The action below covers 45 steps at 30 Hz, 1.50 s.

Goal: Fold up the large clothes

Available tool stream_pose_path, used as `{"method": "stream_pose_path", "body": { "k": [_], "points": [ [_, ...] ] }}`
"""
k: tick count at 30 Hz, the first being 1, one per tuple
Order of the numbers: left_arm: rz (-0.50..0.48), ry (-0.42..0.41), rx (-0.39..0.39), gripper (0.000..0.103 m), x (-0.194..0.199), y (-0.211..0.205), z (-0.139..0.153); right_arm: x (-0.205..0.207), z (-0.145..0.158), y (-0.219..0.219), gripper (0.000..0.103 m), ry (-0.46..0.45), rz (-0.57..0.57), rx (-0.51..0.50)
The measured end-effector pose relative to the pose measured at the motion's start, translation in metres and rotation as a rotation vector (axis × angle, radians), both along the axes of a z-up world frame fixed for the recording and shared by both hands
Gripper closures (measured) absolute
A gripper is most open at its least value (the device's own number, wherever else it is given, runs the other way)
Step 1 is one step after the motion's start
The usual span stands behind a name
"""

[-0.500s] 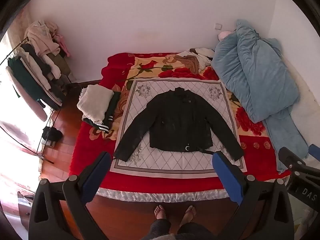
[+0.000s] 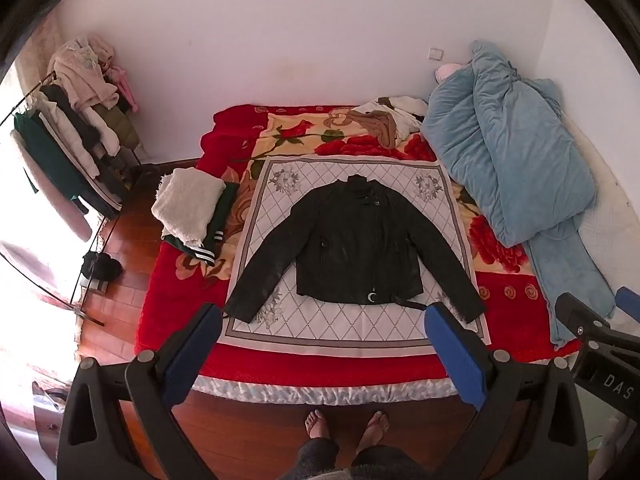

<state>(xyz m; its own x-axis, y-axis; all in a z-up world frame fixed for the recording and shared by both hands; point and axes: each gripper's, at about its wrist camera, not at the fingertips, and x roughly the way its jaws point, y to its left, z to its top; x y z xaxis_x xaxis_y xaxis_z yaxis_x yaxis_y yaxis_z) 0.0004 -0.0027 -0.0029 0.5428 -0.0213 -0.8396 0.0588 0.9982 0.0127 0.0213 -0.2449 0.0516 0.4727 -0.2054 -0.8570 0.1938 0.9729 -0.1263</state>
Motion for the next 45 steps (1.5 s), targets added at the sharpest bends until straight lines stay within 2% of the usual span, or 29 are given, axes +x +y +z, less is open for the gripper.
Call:
{"method": "stream_pose_path", "body": {
  "k": [32, 37, 45],
  "points": [
    [-0.005, -0.010, 0.001, 0.000, 0.009, -0.012, 0.013, 0.001, 0.005, -0.007, 0.001, -0.005, 0.001, 0.018],
    [-0.005, -0.014, 0.001, 0.000, 0.015, -0.015, 0.018, 0.001, 0.015, 0.002, 0.001, -0.007, 0.000, 0.020],
    [-0.007, -0.016, 0.002, 0.000, 0.013, -0.014, 0.019, 0.000, 0.015, 0.004, 0.001, -0.010, 0.001, 0.023]
  ]
}}
